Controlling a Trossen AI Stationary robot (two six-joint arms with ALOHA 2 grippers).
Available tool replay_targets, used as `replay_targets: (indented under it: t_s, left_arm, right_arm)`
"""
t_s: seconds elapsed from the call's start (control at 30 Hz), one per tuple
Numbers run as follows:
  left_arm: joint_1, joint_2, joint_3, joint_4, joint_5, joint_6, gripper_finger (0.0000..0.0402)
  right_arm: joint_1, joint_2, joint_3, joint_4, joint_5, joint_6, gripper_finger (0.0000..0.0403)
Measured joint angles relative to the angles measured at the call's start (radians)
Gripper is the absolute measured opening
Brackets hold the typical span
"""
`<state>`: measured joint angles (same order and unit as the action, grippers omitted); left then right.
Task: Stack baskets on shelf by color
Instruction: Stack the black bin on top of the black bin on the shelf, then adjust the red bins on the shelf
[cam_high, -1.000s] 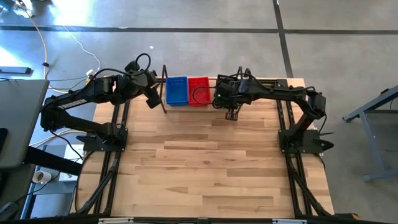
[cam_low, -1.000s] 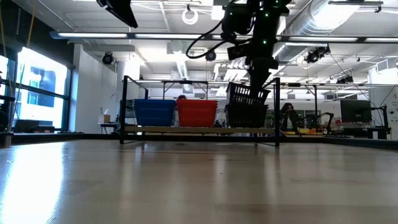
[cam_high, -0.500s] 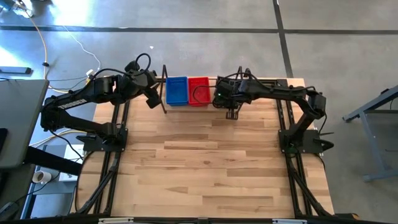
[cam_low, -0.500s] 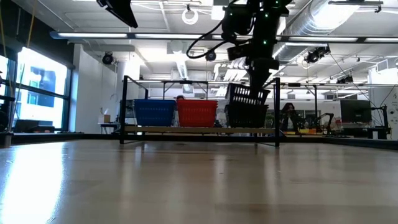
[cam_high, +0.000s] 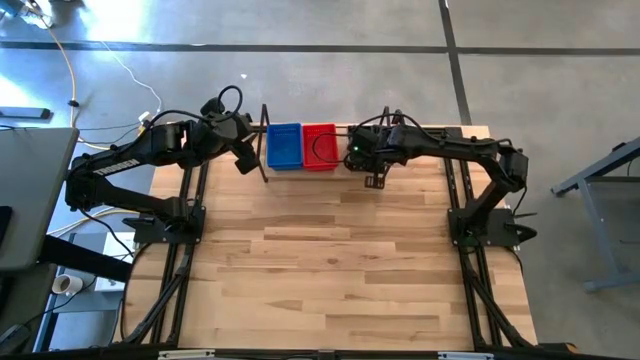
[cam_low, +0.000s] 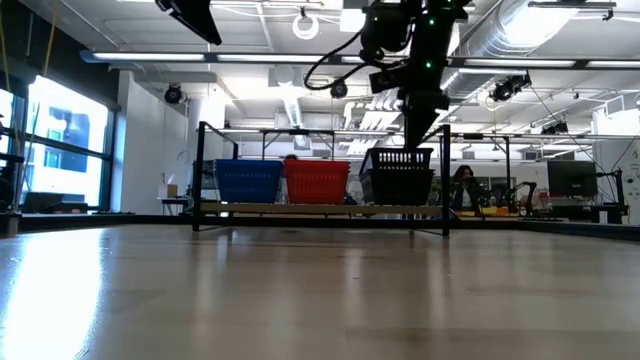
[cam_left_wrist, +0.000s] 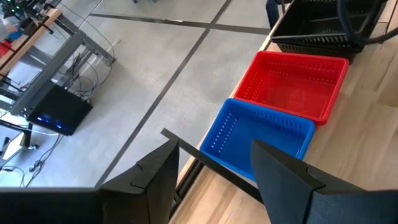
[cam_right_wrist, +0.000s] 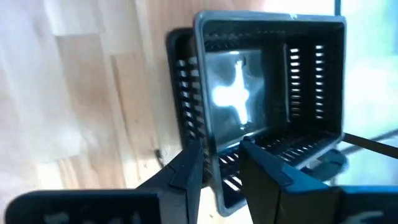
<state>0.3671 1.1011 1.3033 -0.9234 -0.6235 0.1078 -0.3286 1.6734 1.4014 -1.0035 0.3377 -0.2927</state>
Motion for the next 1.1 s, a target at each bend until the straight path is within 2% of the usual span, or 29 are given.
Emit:
replay_targets:
  t_s: [0.27, 0.37, 0.5, 0.87, 1.1]
  left_arm:
    - [0.0, 0.0, 0.0, 0.0, 0.0, 0.0, 0.0188]
    - [0.0, 0.0, 0.0, 0.0, 0.0, 0.0, 0.0188]
    - [0.0, 0.0, 0.0, 0.0, -0.001, 0.0, 0.0188]
    - [0.0, 0.0, 0.0, 0.0, -0.001, 0.026, 0.0188]
    - [0.0, 0.0, 0.0, 0.002, -0.002, 0.042, 0.0188]
  right_arm:
    - [0.0, -0.013, 0.0, 0.059, -0.126, 0.051, 0.0089]
    - [0.0, -0.013, 0.0, 0.112, -0.214, 0.075, 0.0089]
    - [0.0, -0.013, 0.0, 0.203, -0.271, 0.117, 0.0089]
    - [-0.045, 0.003, -0.034, 0.193, -0.283, 0.29, 0.0089]
    - [-0.048, 0.003, -0.039, 0.176, -0.288, 0.338, 0.0089]
